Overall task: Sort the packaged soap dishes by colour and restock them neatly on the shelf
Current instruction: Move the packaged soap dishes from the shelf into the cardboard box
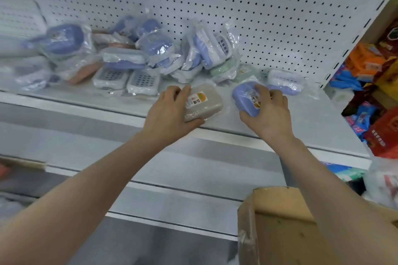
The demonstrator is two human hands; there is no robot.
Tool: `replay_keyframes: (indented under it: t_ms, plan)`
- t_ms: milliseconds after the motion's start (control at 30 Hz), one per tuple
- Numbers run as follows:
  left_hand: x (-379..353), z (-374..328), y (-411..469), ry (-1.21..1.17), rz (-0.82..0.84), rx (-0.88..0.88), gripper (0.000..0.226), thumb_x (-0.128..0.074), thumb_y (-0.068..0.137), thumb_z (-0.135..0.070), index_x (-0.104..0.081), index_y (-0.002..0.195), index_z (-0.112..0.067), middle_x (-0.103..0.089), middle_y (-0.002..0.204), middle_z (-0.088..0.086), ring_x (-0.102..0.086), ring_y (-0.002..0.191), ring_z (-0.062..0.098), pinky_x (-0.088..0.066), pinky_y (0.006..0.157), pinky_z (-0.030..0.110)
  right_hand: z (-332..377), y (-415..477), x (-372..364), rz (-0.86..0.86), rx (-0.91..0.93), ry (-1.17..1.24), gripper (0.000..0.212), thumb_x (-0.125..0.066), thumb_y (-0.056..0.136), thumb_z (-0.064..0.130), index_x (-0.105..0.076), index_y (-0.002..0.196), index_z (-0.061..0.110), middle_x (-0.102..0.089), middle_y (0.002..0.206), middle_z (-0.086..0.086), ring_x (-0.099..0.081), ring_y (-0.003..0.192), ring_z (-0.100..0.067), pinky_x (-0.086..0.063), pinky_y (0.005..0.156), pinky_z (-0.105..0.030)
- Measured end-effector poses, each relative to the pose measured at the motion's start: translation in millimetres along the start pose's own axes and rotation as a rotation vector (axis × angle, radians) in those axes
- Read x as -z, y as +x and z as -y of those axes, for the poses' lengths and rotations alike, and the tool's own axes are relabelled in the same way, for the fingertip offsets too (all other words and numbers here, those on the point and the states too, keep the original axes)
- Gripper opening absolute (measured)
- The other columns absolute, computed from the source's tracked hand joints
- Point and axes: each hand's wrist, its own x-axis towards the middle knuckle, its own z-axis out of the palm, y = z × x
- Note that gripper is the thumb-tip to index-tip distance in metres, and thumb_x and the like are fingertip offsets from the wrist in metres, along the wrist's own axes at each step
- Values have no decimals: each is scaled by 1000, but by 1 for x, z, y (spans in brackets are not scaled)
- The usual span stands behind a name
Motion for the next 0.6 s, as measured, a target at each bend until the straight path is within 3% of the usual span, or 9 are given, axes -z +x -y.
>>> replay_keyframes:
  t_ms: [200, 300, 433, 600]
  plan:
    - [45, 70, -66, 25, -73, 116, 89, -71, 73, -57, -39, 144, -15, -46, 128, 11, -52, 110, 35, -49, 88, 46, 95, -31, -26, -24, 223, 36, 69, -73, 67, 34, -55, 129, 10, -54, 105, -16, -51, 89, -37, -50, 69, -42]
    - [72, 114, -106, 39, -94, 198, 87, -71, 71, -51, -39, 142, -13, -45, 128, 11, -50, 110, 34, -47, 86, 43, 155, -47, -42, 19, 328, 55, 68, -69, 69, 34, -53, 130, 12, -52, 108, -15, -50, 91, -36, -49, 72, -42]
    - [117, 183, -167, 82, -97, 305, 92, -58, 67, -62, -38, 141, -12, -45, 129, 11, -49, 110, 32, -51, 78, 44, 251, -71, -68, 72, 427, 78, 67, -68, 69, 36, -51, 131, 14, -52, 115, -15, -50, 96, -37, -50, 73, -44]
    - [177, 276, -247, 149, -72, 438, 90, -71, 71, -56, -37, 142, -12, -44, 130, 11, -50, 111, 31, -46, 88, 42, 381, -113, -112, 128, 563, 155, 65, -66, 68, 36, -53, 127, 11, -52, 111, -17, -50, 92, -37, -50, 70, -46]
